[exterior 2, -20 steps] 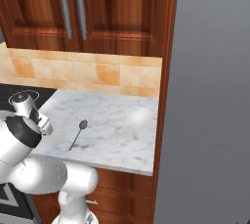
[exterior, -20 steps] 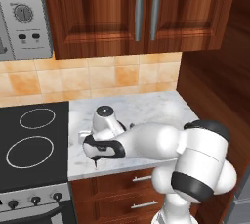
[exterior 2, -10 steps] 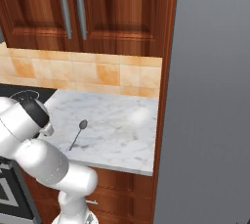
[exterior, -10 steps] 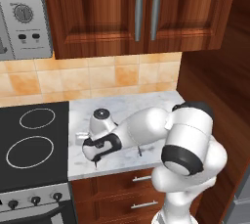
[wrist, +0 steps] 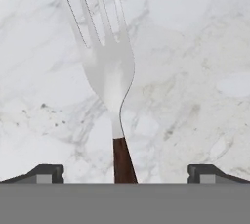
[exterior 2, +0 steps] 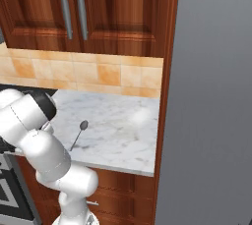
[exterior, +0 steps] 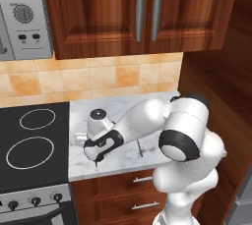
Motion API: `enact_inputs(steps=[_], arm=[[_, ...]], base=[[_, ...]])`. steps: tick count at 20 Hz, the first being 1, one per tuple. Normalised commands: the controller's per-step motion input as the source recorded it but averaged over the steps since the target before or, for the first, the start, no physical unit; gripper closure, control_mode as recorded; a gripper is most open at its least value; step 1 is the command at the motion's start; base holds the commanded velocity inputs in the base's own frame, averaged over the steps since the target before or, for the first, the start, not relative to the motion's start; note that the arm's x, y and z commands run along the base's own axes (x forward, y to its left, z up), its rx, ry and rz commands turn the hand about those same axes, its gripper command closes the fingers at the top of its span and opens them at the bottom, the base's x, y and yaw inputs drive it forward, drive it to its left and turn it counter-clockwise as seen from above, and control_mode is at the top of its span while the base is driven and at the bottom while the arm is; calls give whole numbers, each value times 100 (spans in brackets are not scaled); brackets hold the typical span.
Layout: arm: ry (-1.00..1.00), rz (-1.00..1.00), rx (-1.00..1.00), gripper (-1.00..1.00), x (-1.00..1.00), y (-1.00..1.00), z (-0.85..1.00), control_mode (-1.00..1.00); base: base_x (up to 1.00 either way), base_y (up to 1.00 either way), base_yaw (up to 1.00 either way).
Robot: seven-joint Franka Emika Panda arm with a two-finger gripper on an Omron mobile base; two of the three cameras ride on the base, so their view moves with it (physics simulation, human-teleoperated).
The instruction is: Take the fork and place it on the left side of the plate. Then take the spoon and place it on the right side of the plate. Make sure they're directly next to the plate.
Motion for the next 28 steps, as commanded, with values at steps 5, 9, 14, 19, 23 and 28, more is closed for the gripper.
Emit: enact_inputs(steps=[5,9,14,19,23,28], arm=[[5,-1,0,-100,10,1,-12,-100],[11,-2,0,-100,0,0,-18,-100],[13,0,-1,-100,1,0,-30,-100],[9,0,-7,100,-2,1,-44,-100],[1,-1,-14,100,-11,0,-55,-100],[0,-1,-4,100,-16,-17,-57,-100]], base=[[0,0,0],[0,0,0],[0,0,0],[0,0,0],[0,0,0],[0,0,0]])
